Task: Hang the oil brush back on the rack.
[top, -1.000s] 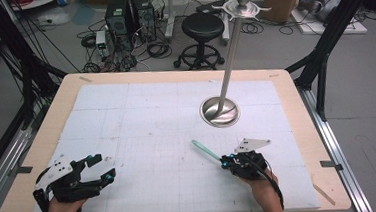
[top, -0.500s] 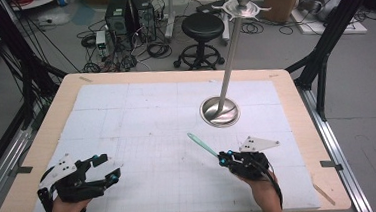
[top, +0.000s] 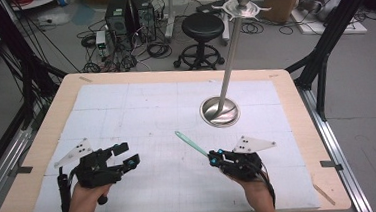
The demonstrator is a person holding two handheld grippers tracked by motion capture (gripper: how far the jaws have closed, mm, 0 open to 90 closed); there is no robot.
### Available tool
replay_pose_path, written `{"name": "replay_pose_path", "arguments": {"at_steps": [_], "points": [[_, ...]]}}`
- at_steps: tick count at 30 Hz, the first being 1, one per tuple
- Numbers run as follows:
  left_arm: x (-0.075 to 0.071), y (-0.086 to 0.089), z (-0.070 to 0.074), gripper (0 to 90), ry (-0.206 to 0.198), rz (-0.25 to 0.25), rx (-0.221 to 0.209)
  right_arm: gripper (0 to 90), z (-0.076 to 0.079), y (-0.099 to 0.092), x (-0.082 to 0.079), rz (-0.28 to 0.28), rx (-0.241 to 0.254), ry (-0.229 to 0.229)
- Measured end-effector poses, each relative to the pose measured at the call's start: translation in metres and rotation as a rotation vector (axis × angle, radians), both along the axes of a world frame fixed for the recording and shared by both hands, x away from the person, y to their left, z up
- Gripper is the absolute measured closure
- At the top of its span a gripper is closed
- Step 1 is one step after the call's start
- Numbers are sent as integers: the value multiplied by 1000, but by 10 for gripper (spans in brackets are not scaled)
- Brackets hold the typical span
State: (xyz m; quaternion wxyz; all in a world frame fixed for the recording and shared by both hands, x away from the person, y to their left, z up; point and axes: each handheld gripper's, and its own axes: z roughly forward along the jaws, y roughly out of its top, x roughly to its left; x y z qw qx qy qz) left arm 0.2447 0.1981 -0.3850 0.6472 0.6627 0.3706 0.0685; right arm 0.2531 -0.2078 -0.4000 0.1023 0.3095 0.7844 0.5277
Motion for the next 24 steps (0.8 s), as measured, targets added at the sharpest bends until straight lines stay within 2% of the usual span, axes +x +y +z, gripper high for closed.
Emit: {"name": "replay_pose_path", "arguments": {"at_steps": [3,8,13,14,16,24], "points": [[4,-8,2,270,19,-13,-23,827,2,2,0,9,17,-6],[11,-19,5,317,56,-29,-89,827,4,11,-1,30,37,-15],[18,-29,6,322,69,-45,-86,827,11,16,-3,54,74,-37],[21,-35,6,316,87,-57,-87,827,12,18,-3,58,80,-38],[22,-38,6,311,92,-62,-89,827,13,21,-3,68,83,-50],[32,-52,5,328,147,-82,-147,827,17,27,-6,86,93,-65]]}}
